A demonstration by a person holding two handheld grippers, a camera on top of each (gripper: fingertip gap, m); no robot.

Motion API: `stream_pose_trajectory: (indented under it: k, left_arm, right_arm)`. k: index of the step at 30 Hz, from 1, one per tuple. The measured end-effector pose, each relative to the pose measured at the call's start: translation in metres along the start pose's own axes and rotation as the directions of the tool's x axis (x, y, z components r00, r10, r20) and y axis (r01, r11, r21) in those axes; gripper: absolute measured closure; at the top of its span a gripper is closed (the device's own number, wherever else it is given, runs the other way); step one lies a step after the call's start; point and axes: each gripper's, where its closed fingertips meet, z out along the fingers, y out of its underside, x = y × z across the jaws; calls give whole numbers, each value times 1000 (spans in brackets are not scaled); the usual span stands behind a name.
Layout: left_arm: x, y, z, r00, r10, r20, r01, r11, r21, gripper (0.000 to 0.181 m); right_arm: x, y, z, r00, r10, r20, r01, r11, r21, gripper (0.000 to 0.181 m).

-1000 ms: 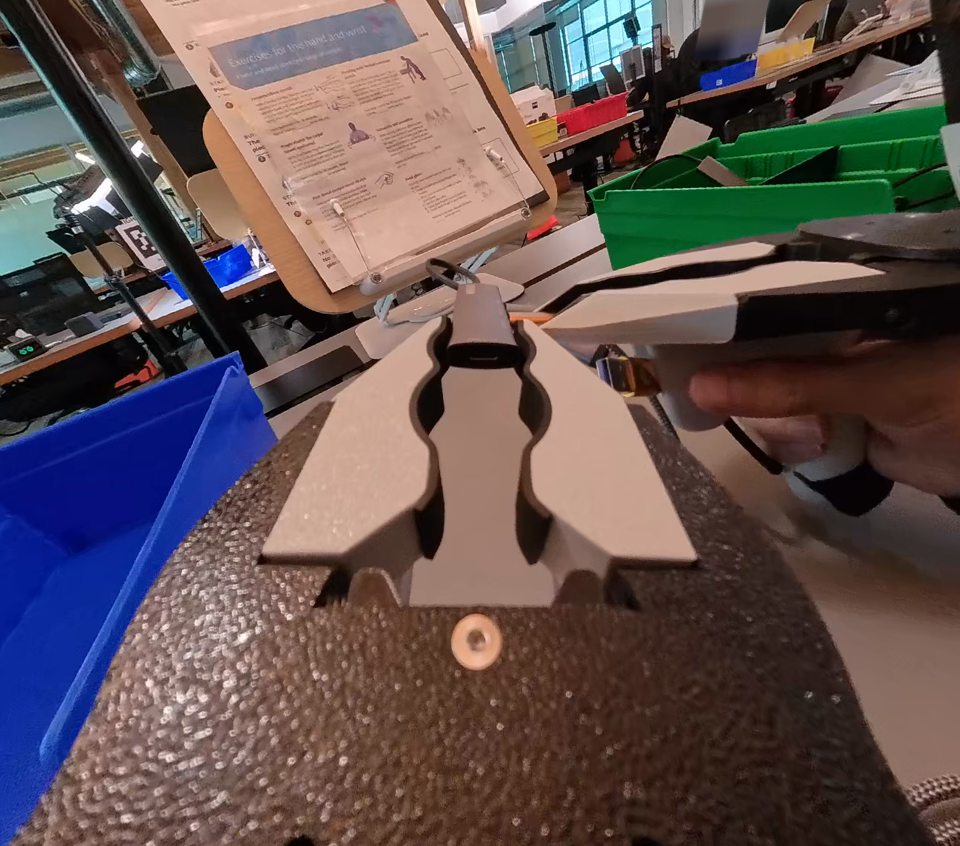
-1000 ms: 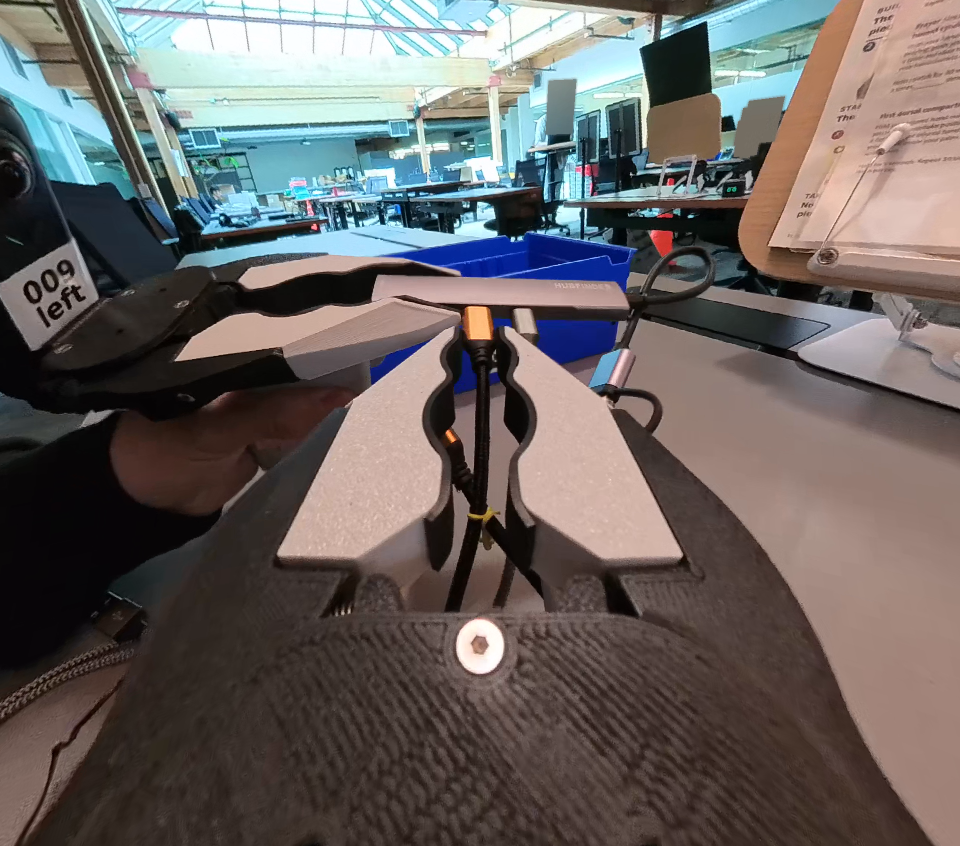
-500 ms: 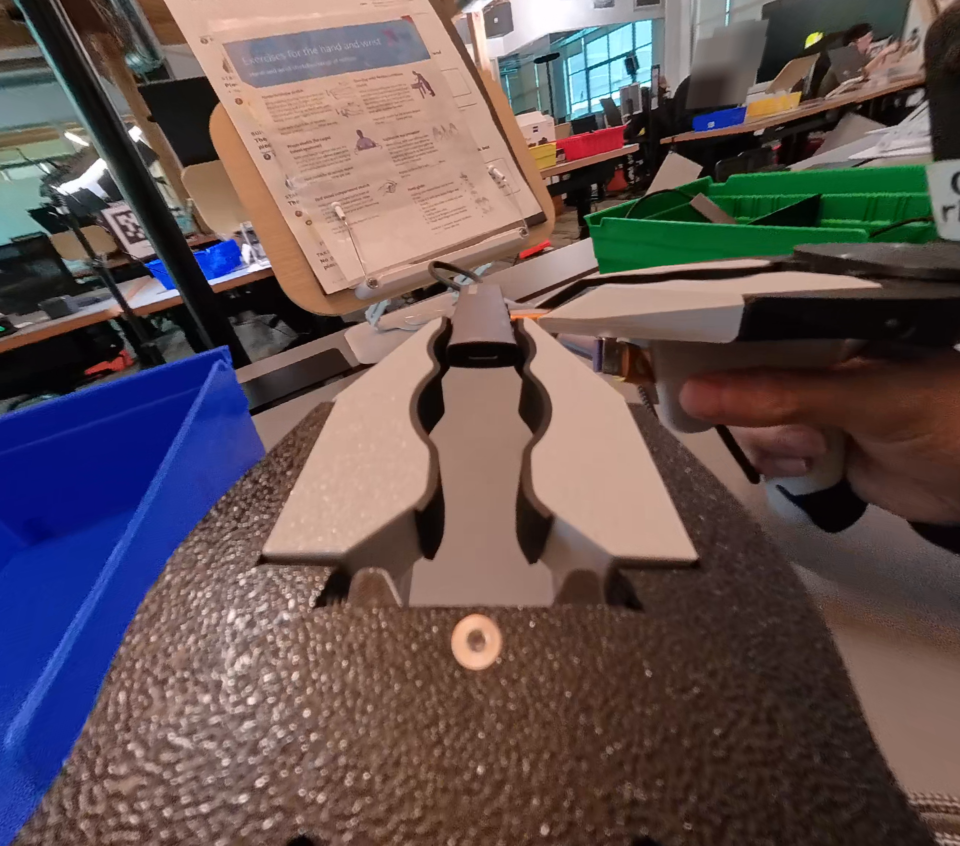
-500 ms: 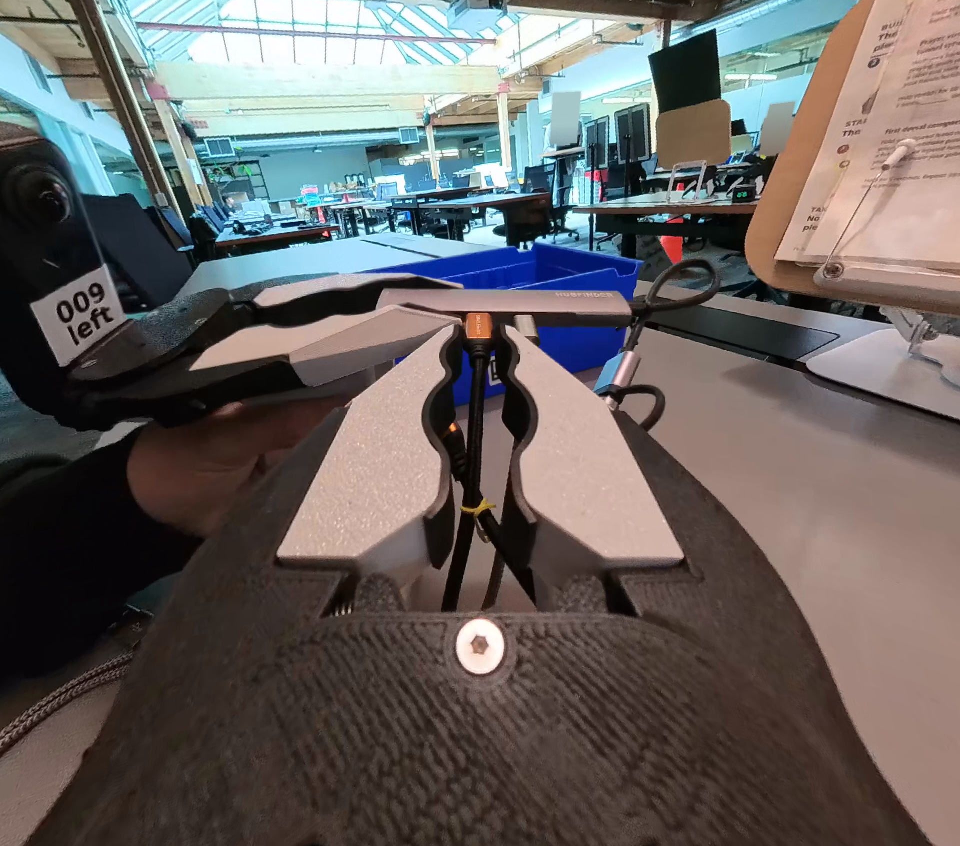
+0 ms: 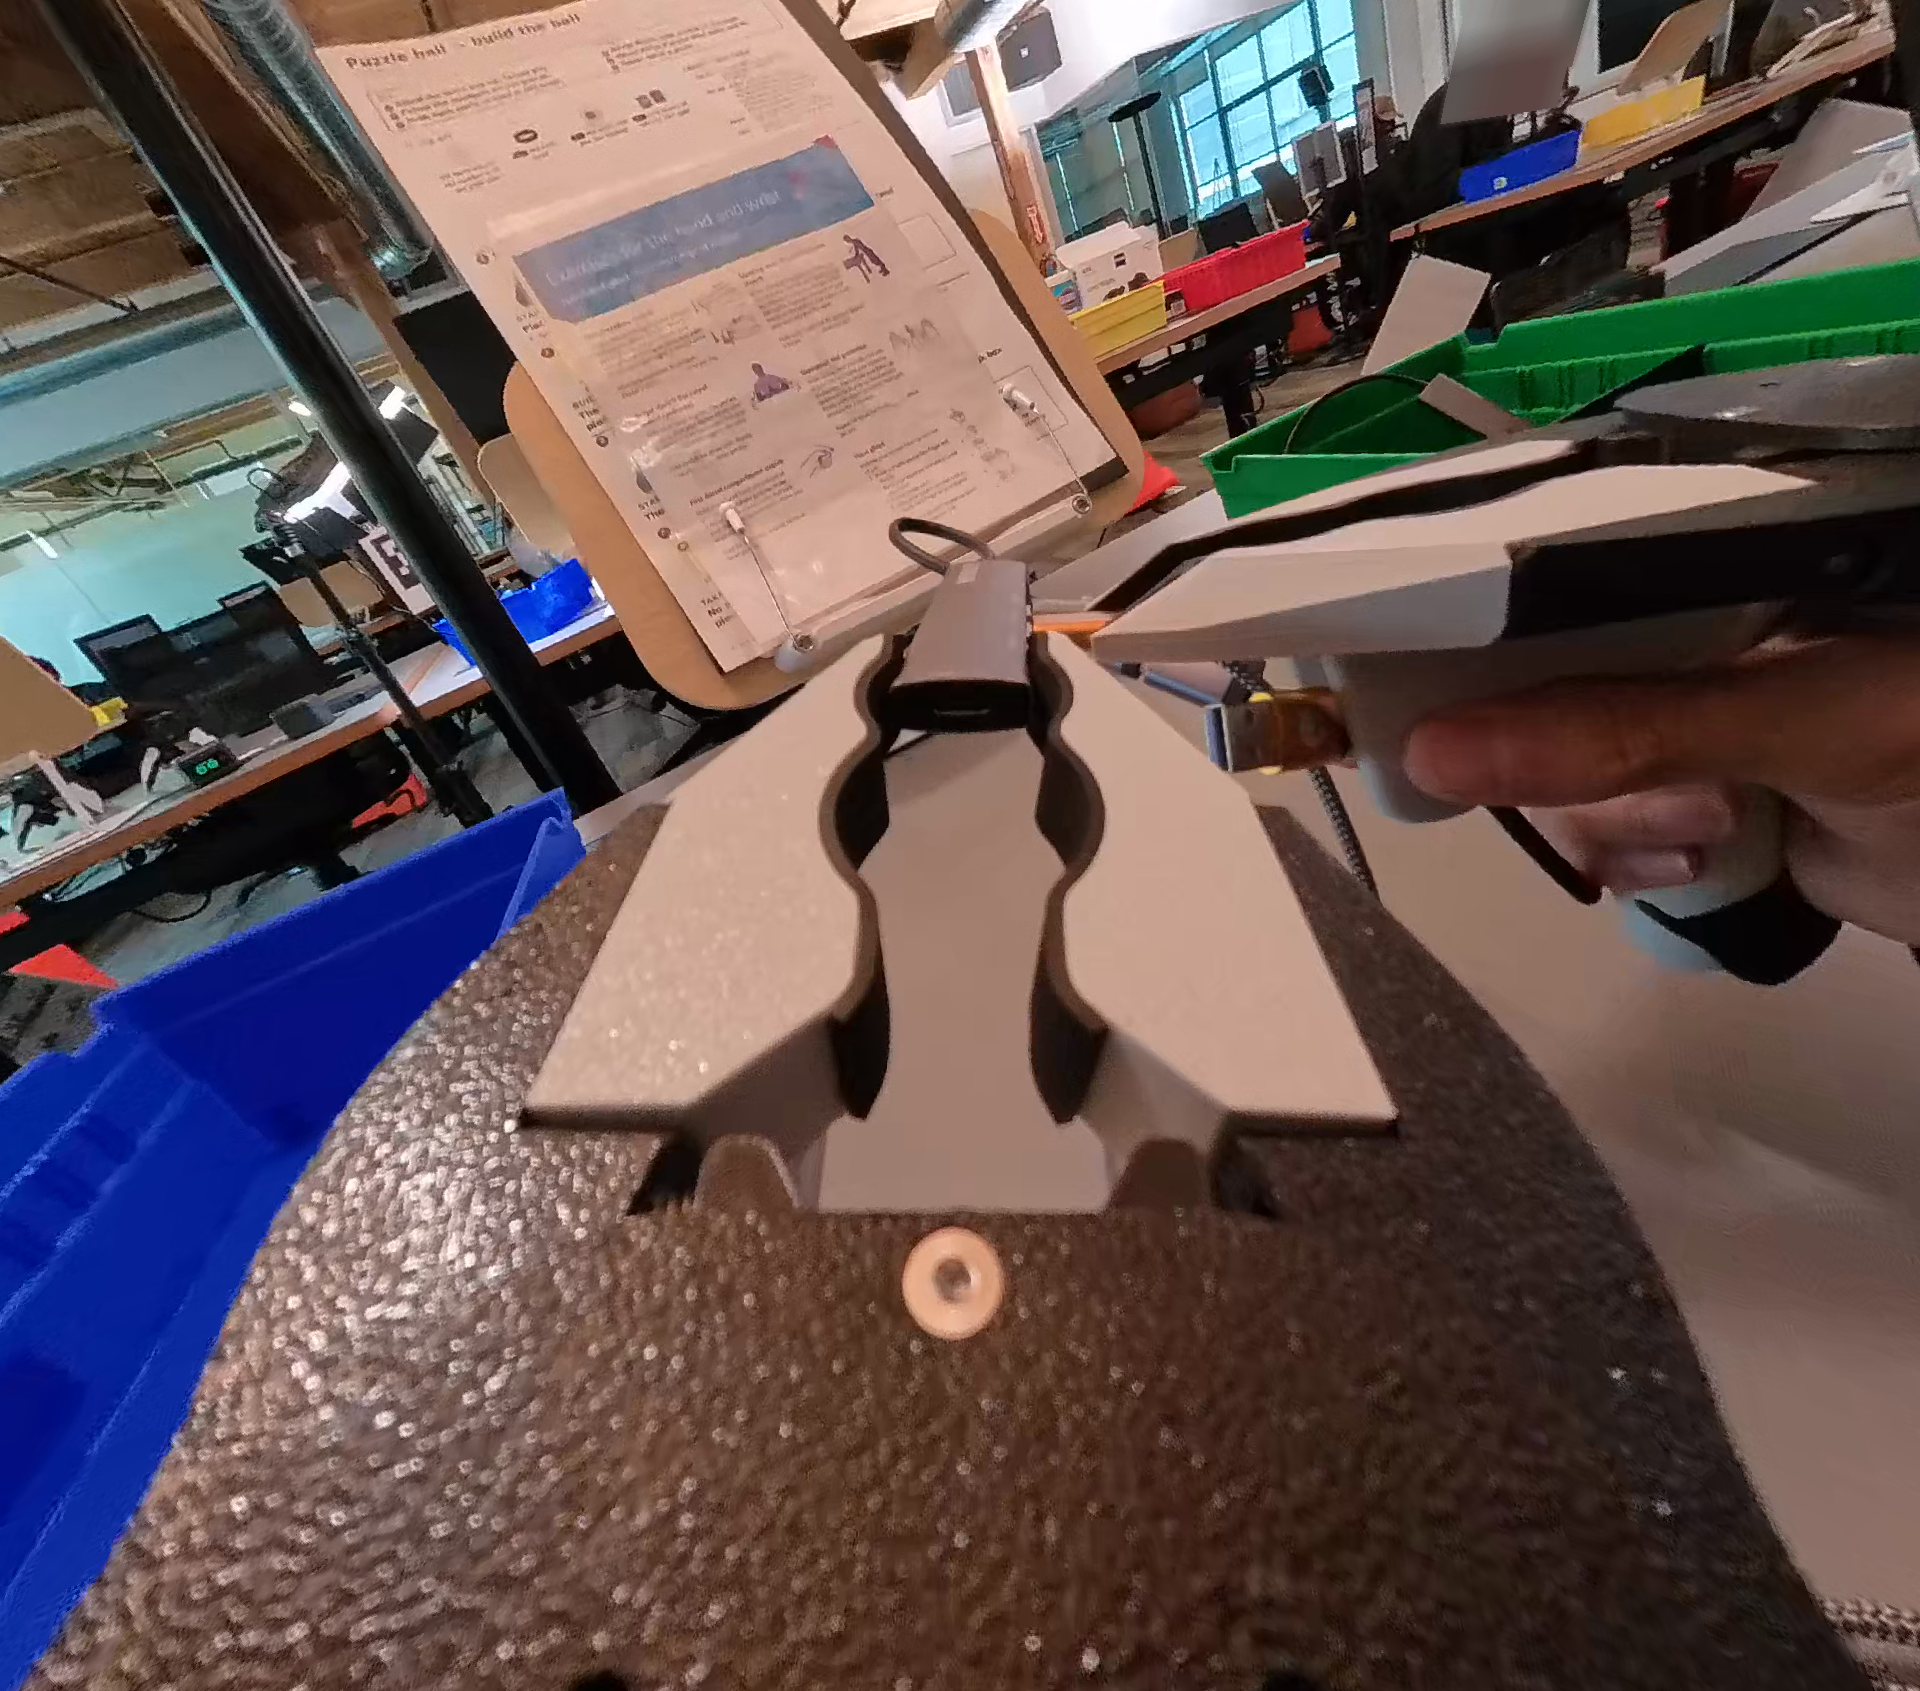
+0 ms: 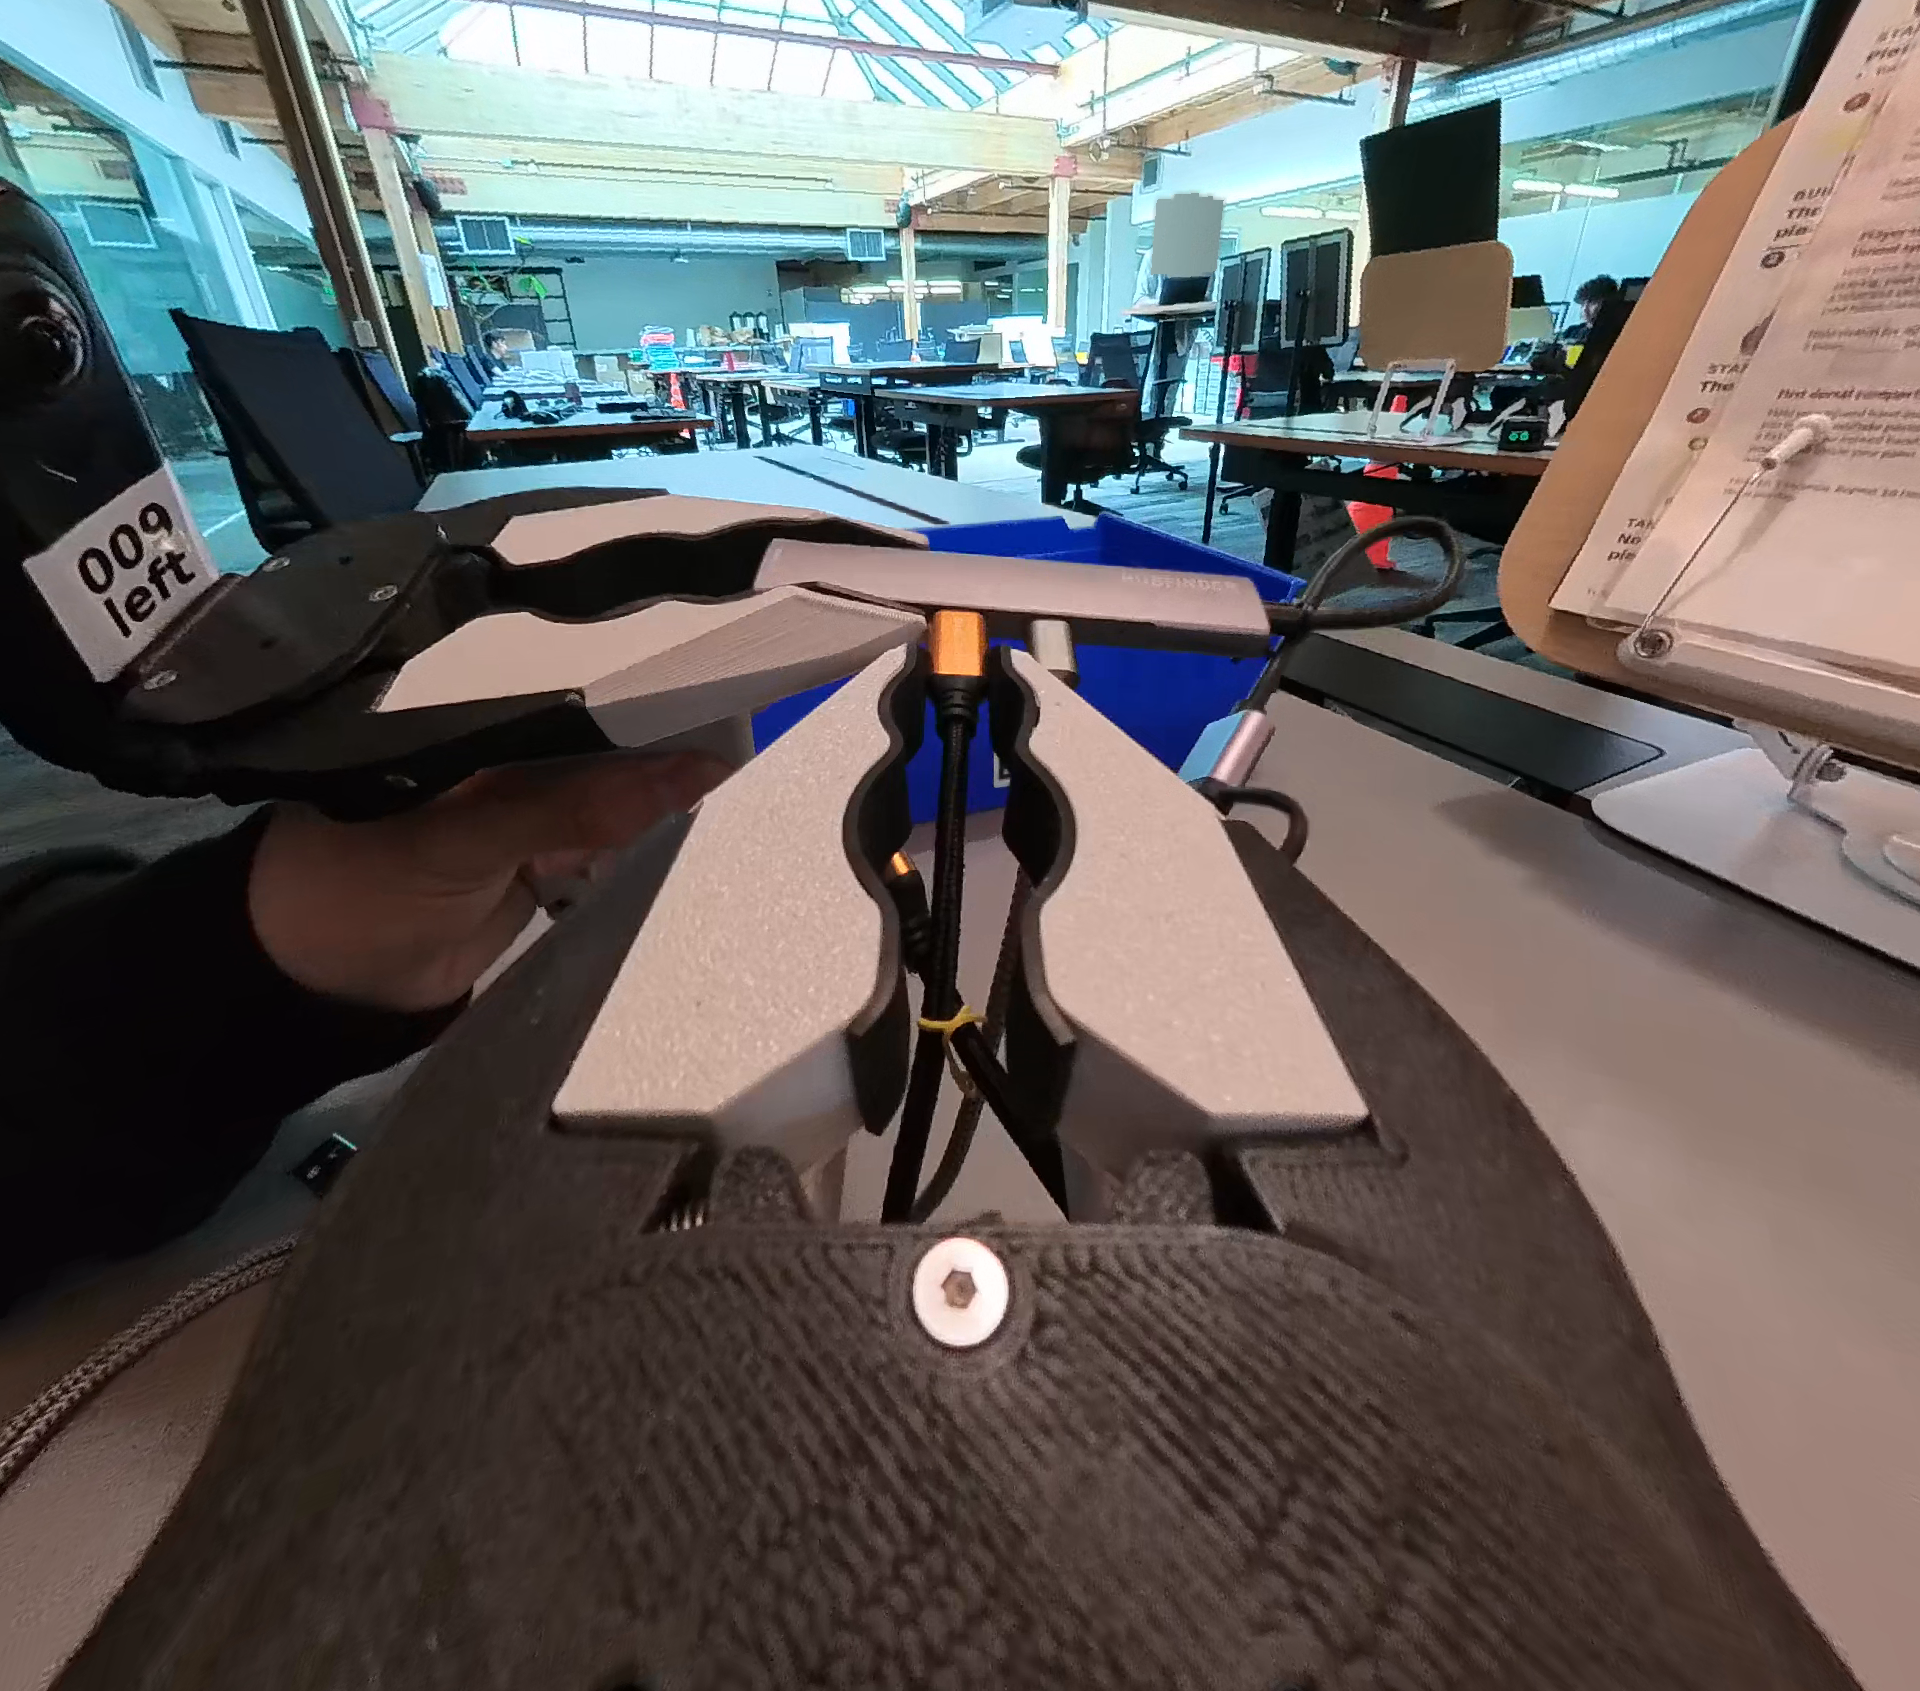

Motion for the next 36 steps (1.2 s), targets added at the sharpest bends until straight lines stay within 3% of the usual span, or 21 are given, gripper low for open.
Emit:
stream_pose_trajectory:
  k: [17,26,33,34,36]
  left_arm:
    - [7,-9,-1,992,122,16,-122,993,2,158]
    - [18,-2,2,997,66,-50,-66,998,-9,158]
    - [28,1,4,995,5,-99,-6,1000,-13,159]
    - [26,1,4,996,-13,-91,12,1000,-12,159]
    - [-37,17,-5,988,-23,152,33,997,-64,159]
  right_arm:
    - [-1,-2,-9,1000,7,-12,-8,999,-34,170]
    - [2,6,-20,994,94,-60,-97,994,-46,170]
    - [3,9,-29,995,25,-96,-37,992,-122,169]
    - [4,9,-32,995,28,-96,-41,990,-132,169]
    - [22,10,-58,980,19,-197,-47,989,-137,170]
